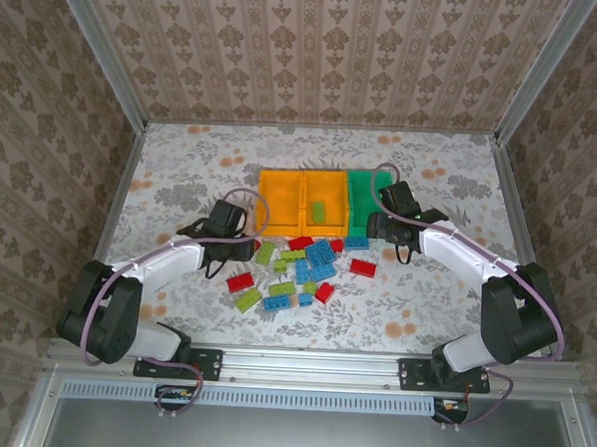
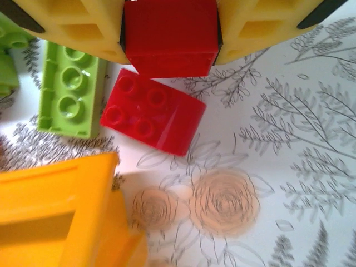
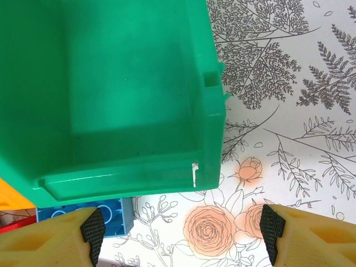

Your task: Sort the legos into containers by color

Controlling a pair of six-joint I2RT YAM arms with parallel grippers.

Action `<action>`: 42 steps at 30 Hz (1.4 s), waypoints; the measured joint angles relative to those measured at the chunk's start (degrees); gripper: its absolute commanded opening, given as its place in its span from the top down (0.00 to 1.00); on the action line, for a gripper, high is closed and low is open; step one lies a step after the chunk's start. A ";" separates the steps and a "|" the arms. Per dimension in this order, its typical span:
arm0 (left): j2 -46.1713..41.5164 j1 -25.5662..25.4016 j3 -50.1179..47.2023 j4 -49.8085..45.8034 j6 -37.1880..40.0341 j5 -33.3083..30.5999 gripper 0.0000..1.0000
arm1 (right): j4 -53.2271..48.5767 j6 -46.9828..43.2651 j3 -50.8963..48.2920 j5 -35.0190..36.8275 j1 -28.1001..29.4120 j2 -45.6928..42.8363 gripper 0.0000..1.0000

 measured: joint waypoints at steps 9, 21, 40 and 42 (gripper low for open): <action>-2.51 -1.22 9.33 -2.89 0.02 -2.12 0.60 | -0.98 -0.81 -3.19 -0.07 0.81 -2.73 0.25; 9.51 -3.78 21.53 0.87 1.55 2.95 0.59 | -4.24 7.82 -6.14 -2.54 8.72 -2.93 0.18; 18.80 -5.20 26.25 1.90 1.75 4.04 0.40 | -6.23 14.93 -3.80 -4.31 13.44 4.96 0.12; 18.69 -5.31 26.12 2.27 1.75 3.72 0.39 | -6.23 15.32 -3.34 -4.48 13.44 5.53 0.12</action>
